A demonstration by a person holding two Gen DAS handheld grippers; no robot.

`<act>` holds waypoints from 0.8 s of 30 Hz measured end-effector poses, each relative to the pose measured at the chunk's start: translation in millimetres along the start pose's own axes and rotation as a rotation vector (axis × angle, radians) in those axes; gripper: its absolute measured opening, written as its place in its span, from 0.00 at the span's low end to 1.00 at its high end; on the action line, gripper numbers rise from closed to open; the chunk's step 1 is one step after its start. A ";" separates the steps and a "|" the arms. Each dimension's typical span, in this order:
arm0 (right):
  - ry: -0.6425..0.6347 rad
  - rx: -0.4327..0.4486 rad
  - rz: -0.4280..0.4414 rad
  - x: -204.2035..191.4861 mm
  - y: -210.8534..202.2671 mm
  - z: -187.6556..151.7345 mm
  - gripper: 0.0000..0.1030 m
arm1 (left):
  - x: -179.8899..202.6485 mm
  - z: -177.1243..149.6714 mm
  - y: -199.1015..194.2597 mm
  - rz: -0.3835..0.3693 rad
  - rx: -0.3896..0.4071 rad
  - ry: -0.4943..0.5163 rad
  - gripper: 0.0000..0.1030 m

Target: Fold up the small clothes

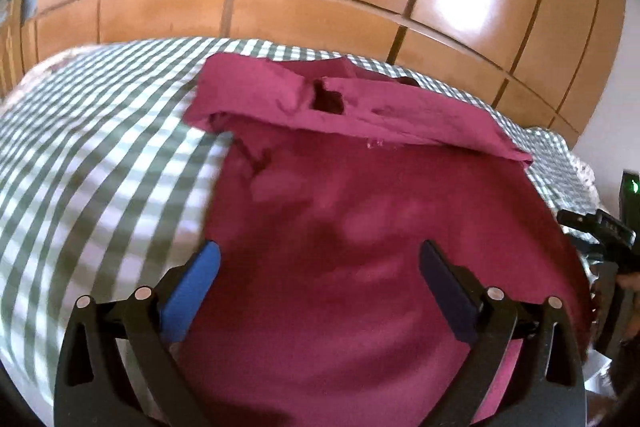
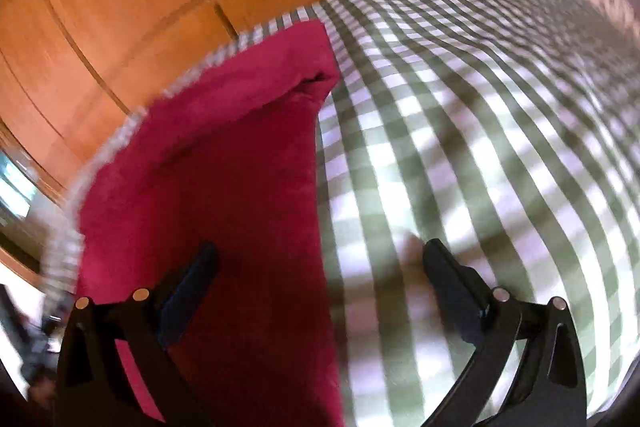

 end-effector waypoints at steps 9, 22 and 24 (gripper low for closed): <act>0.113 -0.038 0.250 24.5 -55.0 -46.5 0.63 | -23.9 -33.8 -46.9 -0.115 0.019 -0.154 0.89; 0.028 -0.119 0.442 1.5 -88.0 -113.6 0.59 | -18.3 -79.9 -76.1 -0.273 -0.090 -0.189 0.71; 0.033 -0.130 0.453 0.1 -86.2 -113.4 0.57 | -14.8 -85.7 -76.6 -0.310 -0.103 -0.206 0.71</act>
Point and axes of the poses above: each gripper's, at about its wrist camera, not at the fingertips, and y roughly the way its jaws point, x to its right, z to its top, the point moved 10 cm from there along y, roughly the way its jaws point, and after that the axes turned 12 degrees about -z, right-handed, at the moved point
